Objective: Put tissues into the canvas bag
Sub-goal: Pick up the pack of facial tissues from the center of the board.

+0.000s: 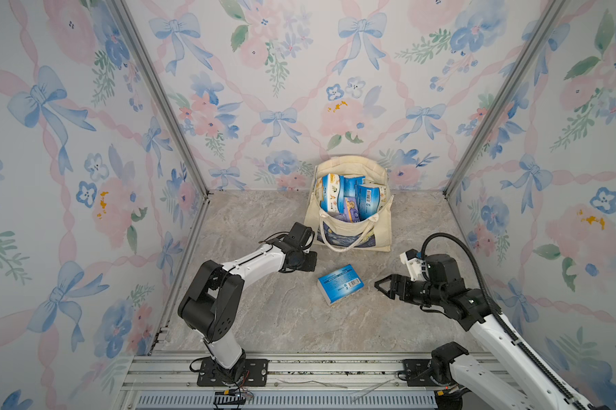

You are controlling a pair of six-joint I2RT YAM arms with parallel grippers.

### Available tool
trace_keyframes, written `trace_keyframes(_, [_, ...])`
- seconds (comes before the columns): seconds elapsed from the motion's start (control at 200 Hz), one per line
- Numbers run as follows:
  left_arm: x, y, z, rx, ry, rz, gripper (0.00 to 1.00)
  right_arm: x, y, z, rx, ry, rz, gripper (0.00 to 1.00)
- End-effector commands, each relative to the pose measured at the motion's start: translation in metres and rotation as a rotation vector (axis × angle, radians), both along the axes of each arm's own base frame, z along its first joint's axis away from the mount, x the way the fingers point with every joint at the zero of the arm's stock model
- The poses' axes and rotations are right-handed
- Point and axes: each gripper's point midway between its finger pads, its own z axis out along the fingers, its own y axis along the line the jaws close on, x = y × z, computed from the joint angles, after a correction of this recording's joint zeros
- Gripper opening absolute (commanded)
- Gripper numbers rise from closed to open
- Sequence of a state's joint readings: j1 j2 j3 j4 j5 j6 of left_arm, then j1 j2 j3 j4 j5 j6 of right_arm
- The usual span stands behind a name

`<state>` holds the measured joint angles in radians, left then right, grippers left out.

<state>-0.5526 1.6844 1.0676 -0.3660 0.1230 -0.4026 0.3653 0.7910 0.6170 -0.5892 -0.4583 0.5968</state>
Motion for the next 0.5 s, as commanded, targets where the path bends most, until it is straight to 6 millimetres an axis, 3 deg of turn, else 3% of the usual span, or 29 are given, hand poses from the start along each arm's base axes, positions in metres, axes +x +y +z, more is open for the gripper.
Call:
trace_keyframes(0.0, [-0.015, -0.001, -0.013, -0.002, 0.045, 0.014, 0.15, -0.012, 0.015, -0.015, 0.145, 0.111, -0.003, 0.89])
trace_keyframes(0.07, [-0.018, -0.001, -0.016, -0.001, 0.051, 0.031, 0.16, -0.017, 0.017, -0.034, 0.173, 0.161, -0.014, 0.91])
trace_keyframes(0.24, [-0.021, -0.008, -0.018, -0.024, 0.052, 0.047, 0.17, -0.019, 0.023, -0.057, 0.259, 0.209, -0.046, 0.94])
trace_keyframes(0.49, [-0.033, -0.029, -0.017, -0.055, 0.075, 0.008, 0.17, -0.018, 0.027, -0.073, 0.257, 0.232, -0.032, 0.97])
